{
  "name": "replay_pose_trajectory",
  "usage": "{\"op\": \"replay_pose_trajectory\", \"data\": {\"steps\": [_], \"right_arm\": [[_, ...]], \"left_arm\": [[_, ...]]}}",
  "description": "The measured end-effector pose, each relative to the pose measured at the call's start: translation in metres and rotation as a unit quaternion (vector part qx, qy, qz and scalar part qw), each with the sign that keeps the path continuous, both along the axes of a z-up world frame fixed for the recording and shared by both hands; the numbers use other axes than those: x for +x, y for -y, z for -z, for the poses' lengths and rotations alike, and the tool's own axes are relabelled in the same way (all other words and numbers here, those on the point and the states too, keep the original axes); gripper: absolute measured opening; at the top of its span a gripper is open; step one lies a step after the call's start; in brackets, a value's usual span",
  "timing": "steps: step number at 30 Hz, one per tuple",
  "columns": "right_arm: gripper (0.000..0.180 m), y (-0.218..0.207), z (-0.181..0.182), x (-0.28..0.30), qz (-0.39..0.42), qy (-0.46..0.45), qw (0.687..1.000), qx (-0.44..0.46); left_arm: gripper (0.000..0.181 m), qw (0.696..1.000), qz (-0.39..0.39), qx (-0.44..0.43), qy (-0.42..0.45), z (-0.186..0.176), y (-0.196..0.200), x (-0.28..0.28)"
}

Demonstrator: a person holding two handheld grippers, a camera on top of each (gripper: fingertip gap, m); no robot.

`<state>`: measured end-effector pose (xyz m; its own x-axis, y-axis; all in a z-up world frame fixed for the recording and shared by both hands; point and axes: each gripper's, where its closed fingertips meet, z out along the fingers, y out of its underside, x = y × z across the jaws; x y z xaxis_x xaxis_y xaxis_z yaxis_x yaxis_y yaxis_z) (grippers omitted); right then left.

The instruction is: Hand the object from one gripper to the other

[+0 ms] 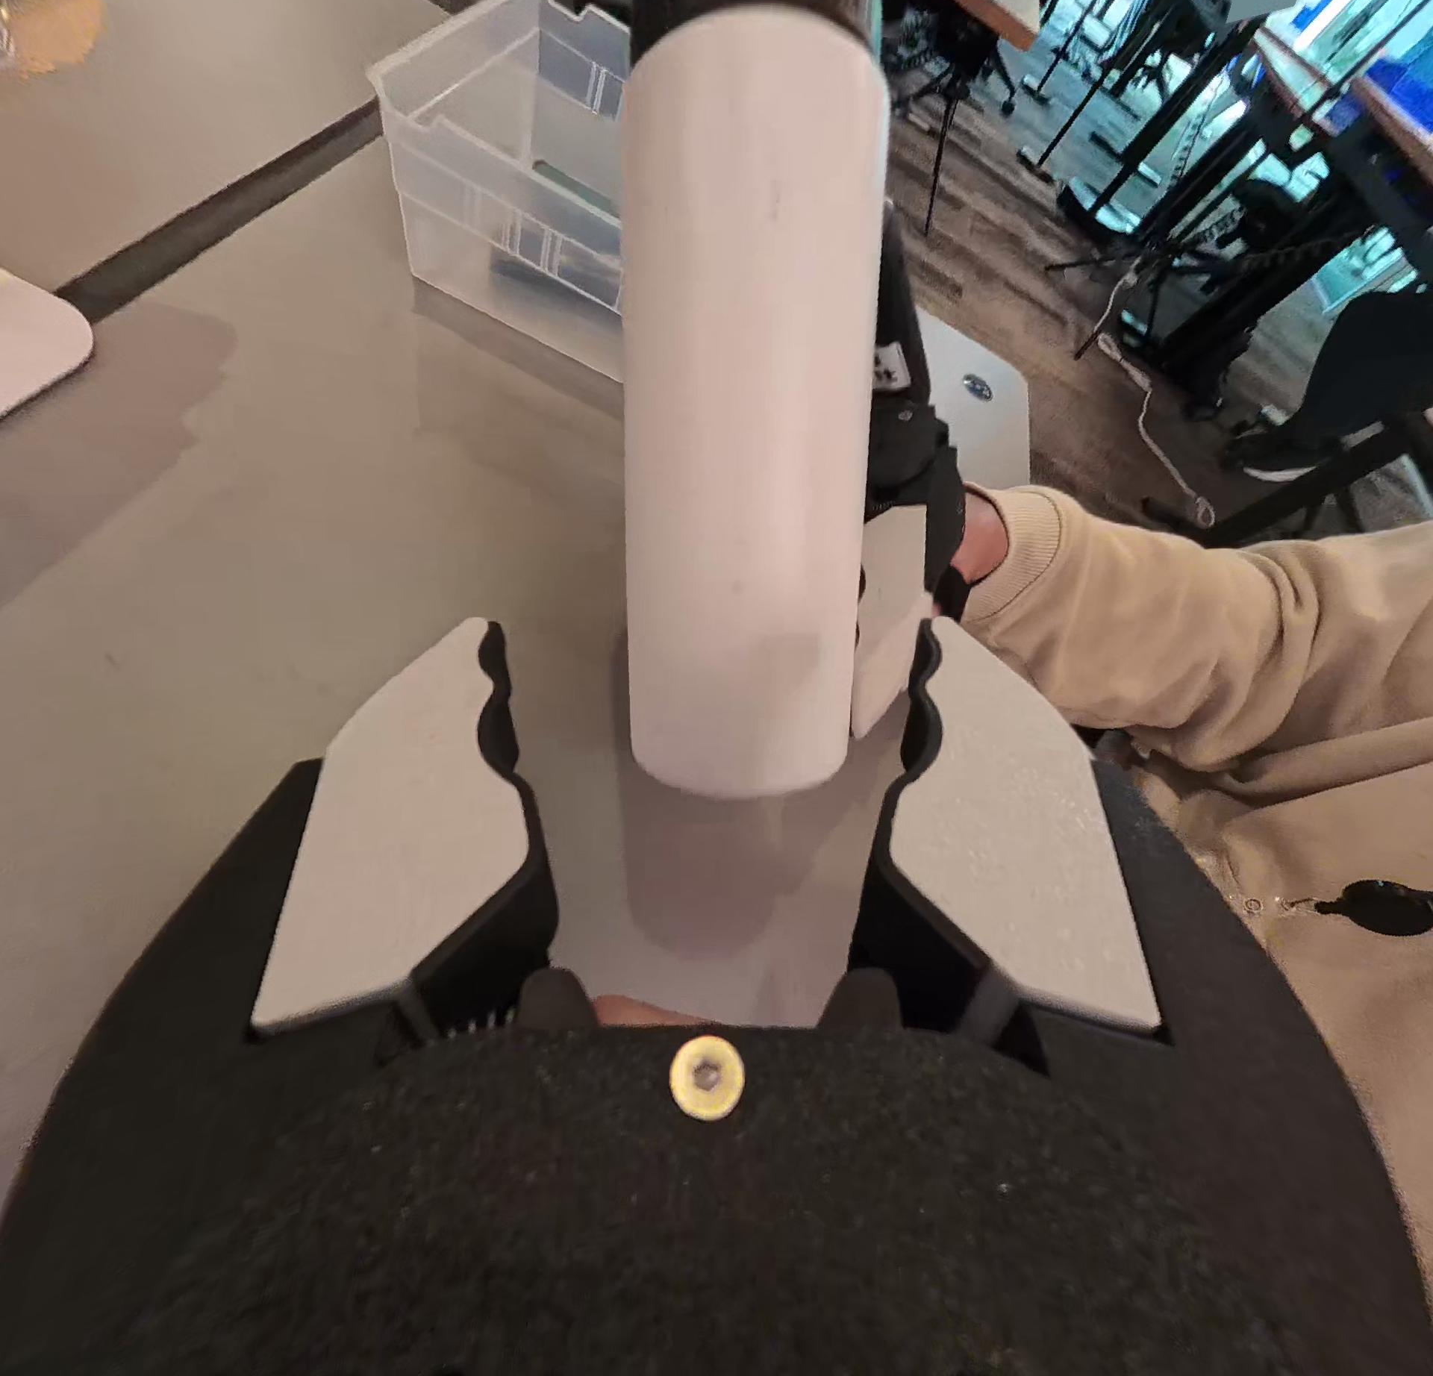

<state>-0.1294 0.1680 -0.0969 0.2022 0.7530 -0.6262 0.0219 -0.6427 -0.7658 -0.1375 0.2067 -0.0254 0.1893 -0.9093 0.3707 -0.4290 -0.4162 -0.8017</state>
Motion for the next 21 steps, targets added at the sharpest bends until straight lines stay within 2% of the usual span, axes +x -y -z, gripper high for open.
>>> {"op": "replay_pose_trajectory", "data": {"steps": [5, 11, 13, 15, 17, 19, 21], "right_arm": [[0.066, 0.010, 0.005, -0.019, -0.021, 0.024, 0.999, 0.026], [0.066, 0.027, 0.014, -0.043, -0.060, 0.042, 0.997, 0.031], [0.066, 0.031, 0.017, -0.048, -0.069, 0.051, 0.996, 0.032], [0.065, 0.034, 0.019, -0.051, -0.074, 0.062, 0.995, 0.039], [0.057, 0.035, 0.022, -0.051, -0.074, 0.071, 0.994, 0.047], [0.050, 0.033, 0.021, -0.048, -0.072, 0.077, 0.993, 0.054], [0.054, 0.028, 0.018, -0.044, -0.059, 0.072, 0.994, 0.056]], "left_arm": [[0.105, 0.993, 0.070, 0.035, -0.088, -0.030, -0.003, 0.026], [0.117, 0.947, 0.183, 0.039, -0.262, -0.037, 0.001, 0.050], [0.109, 0.923, 0.212, 0.019, -0.321, -0.030, 0.004, 0.048], [0.091, 0.892, 0.235, 0.011, -0.387, -0.015, 0.003, 0.038], [0.091, 0.868, 0.253, 0.000, -0.427, -0.006, 0.002, 0.030], [0.090, 0.861, 0.258, 0.002, -0.439, 0.001, -0.001, 0.028], [0.090, 0.863, 0.253, 0.019, -0.438, 0.006, -0.008, 0.026]]}}
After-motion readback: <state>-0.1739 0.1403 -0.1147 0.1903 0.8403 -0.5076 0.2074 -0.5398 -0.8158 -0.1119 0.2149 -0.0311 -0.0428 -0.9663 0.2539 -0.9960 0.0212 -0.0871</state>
